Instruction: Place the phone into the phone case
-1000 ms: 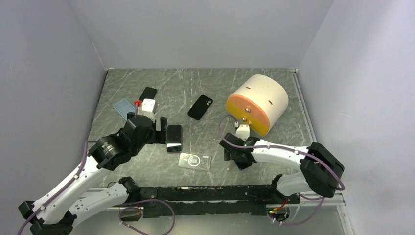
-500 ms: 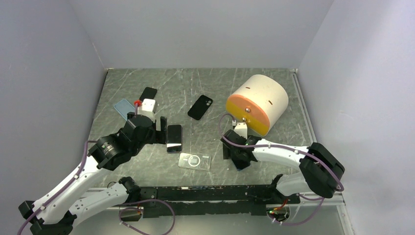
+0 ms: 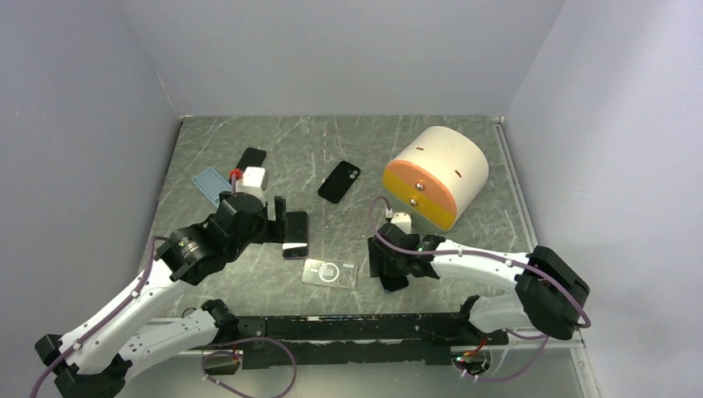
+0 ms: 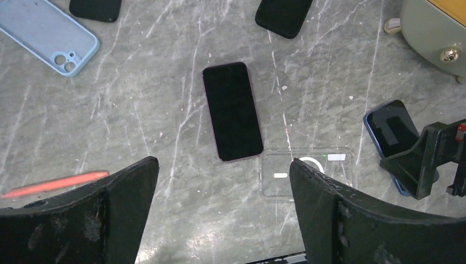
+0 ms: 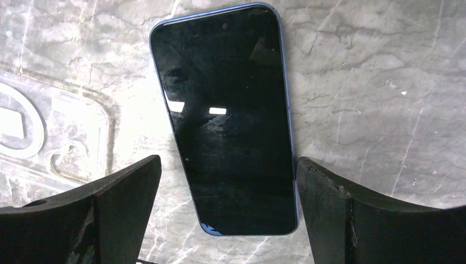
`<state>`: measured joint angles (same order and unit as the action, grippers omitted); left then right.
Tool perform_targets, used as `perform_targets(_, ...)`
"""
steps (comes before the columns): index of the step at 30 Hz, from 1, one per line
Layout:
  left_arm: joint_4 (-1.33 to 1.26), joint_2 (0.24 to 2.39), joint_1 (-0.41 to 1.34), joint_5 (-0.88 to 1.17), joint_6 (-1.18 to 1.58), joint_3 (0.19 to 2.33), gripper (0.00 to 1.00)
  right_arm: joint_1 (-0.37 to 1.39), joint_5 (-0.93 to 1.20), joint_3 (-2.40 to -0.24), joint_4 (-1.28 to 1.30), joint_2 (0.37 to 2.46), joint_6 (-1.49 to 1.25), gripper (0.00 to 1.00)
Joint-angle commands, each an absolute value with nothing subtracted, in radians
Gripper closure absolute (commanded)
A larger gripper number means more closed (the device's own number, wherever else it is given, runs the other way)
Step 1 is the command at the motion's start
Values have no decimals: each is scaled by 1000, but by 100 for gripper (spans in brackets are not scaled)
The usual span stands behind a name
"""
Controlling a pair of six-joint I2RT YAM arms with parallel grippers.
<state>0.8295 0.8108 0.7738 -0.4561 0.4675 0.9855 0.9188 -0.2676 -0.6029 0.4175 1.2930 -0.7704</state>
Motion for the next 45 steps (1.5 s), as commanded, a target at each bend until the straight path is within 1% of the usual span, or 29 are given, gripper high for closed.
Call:
perform_targets(1,850,857,776,-447,604,993,8,944,-291,-617,434,1260,-790,5)
perform_targets(5,897,934,741,-402,655,1015,9,947,-320,-606,449,1249,-760,9)
perform_targets(8,915,990,647,-304,670,1029,9,959,-316,-603,439,1257,-758,11)
perform_targets(12,903,1026,468,-120,694,997,11,988,-339,-624,460,1301,-799,10)
perform_targets(15,891,1019,409,-66,718,959,12,1014,-380,-649,484,1349,-823,8)
perform_targets(17,888,1014,405,-63,713,946,14,1024,-382,-656,480,1378,-819,9)
perform_targets(23,874,1042,403,8,658,938,15,1047,-372,-647,449,1390,-823,21)
perform_targets(29,830,1086,403,104,590,933,15,1049,-384,-648,442,1378,-828,30)
perform_targets(32,818,1123,404,204,534,955,17,1049,-394,-649,452,1368,-827,40)
perform_targets(35,802,1167,414,275,494,991,22,1050,-401,-632,456,1336,-836,49)
perform_targets(37,789,1201,434,284,473,1013,22,1051,-405,-609,454,1301,-845,53)
perform_targets(39,764,1235,454,335,442,1030,21,1051,-404,-584,446,1259,-851,55)
perform_targets(40,741,1248,459,366,431,1032,21,1052,-401,-573,442,1241,-852,56)
perform_targets(42,667,1253,475,416,413,1011,26,1051,-395,-561,442,1207,-851,58)
perform_targets(43,610,1245,492,436,388,990,31,1051,-394,-556,444,1192,-851,58)
perform_targets(44,564,1237,518,422,358,976,34,1051,-393,-551,446,1178,-853,59)
perform_targets(45,529,1235,546,383,322,970,34,1051,-389,-544,444,1158,-854,59)
